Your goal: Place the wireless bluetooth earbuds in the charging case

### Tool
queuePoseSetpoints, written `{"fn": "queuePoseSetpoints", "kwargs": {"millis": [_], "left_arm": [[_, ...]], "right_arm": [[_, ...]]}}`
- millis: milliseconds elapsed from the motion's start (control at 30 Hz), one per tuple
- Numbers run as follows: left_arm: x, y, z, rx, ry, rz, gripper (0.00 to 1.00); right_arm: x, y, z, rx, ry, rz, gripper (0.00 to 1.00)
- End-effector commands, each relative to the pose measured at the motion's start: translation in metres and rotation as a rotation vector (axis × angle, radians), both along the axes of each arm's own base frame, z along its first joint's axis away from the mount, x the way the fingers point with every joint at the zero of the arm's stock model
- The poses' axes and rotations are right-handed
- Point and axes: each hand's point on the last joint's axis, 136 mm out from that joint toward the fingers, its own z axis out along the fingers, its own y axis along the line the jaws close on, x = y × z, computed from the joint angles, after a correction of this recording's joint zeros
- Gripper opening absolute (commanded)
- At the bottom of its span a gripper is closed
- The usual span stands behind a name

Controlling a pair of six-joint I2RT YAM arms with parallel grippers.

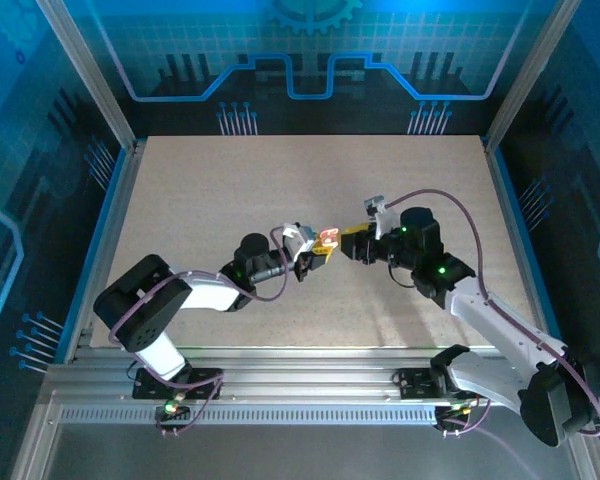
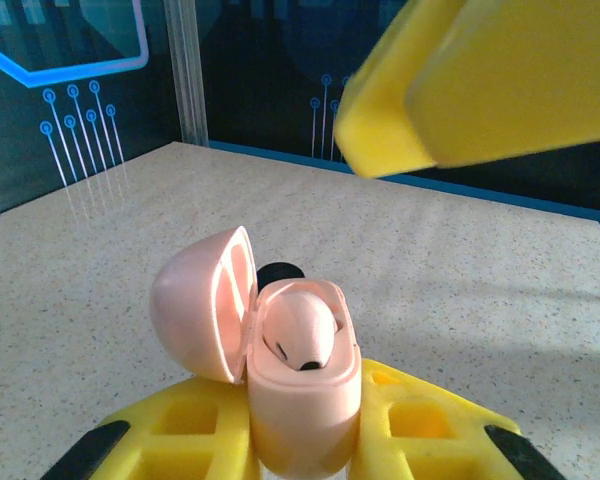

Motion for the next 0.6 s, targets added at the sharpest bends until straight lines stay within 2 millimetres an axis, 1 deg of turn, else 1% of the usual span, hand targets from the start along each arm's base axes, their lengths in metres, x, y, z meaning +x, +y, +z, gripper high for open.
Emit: {"fn": "queuePoseSetpoints", "kwargs": {"millis": [0, 67, 167, 200, 233, 400, 467, 533, 567], "left_arm": [[-0.008, 0.005, 0.002, 0.021, -0.03, 0.004, 0.21], [-0.006, 0.011, 0.0, 0.033, -0.014, 0.043, 0.2], [-0.01, 0.017, -0.007, 0.071, 0.001, 0.05, 0.21], [-0.013, 0.019, -0.008, 0.084, 0.005, 0.051, 0.21], [-0.014, 0.021, -0.009, 0.096, 0.008, 0.055, 0.21], [-0.016, 0.034, -0.019, 0.155, 0.029, 0.102, 0.2], [-0.012, 0.038, -0.023, 0.178, 0.047, 0.133, 0.21], [-0.001, 0.043, -0.031, 0.22, 0.086, 0.192, 0.2], [0.001, 0.043, -0.033, 0.23, 0.094, 0.198, 0.2]], "right_arm": [[-0.005, -0.01, -0.006, -0.044, 0.092, 0.001, 0.37], [-0.004, -0.018, -0.014, -0.097, 0.132, -0.024, 0.37], [0.001, -0.033, -0.029, -0.19, 0.203, -0.073, 0.37], [0.001, -0.039, -0.039, -0.225, 0.241, -0.087, 0.37], [0.005, -0.043, -0.038, -0.245, 0.256, -0.097, 0.36], [0.011, -0.061, -0.066, -0.367, 0.401, -0.139, 0.35], [0.014, -0.066, -0.075, -0.405, 0.445, -0.147, 0.35], [0.02, -0.072, -0.083, -0.437, 0.489, -0.157, 0.34], [0.023, -0.075, -0.086, -0.446, 0.511, -0.166, 0.34]]}}
